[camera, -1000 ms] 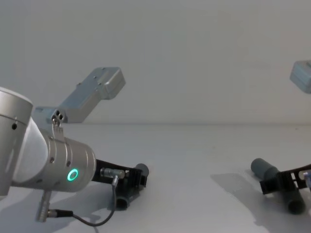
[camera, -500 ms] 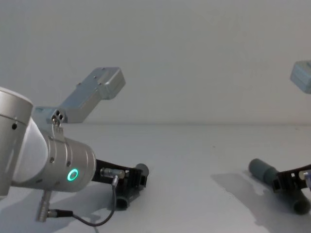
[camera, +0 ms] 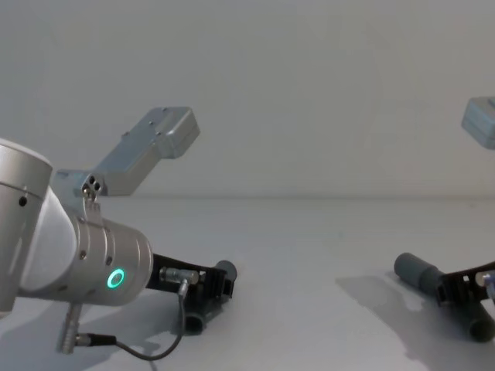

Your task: Use both hands to pick up one end of the pipe from the table, align the ends, and insert them.

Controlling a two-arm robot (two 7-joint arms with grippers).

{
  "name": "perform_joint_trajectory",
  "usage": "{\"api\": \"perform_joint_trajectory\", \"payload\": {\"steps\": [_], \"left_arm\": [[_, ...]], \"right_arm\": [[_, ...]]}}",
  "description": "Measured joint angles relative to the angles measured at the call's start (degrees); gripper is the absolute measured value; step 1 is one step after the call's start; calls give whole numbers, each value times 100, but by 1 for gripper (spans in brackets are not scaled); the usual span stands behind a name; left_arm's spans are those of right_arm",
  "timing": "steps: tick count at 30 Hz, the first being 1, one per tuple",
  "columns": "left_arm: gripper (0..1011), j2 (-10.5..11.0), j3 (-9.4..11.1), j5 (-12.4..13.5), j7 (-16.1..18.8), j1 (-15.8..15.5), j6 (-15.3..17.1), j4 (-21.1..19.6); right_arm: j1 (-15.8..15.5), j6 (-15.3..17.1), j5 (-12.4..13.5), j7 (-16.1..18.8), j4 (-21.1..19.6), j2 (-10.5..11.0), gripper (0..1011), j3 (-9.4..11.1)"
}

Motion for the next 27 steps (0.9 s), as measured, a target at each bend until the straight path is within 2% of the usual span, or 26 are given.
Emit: {"api": "perform_joint_trajectory", "payload": {"steps": [21,27], "left_arm": [[322,1,0,2,-5,-4,2,2],[322,53,51,30,-116,-66,25,13]], "right_arm": [[0,-5,1,6,-2,4,215,0],[-28,-151,18,147,-36,87,215,-2]]}}
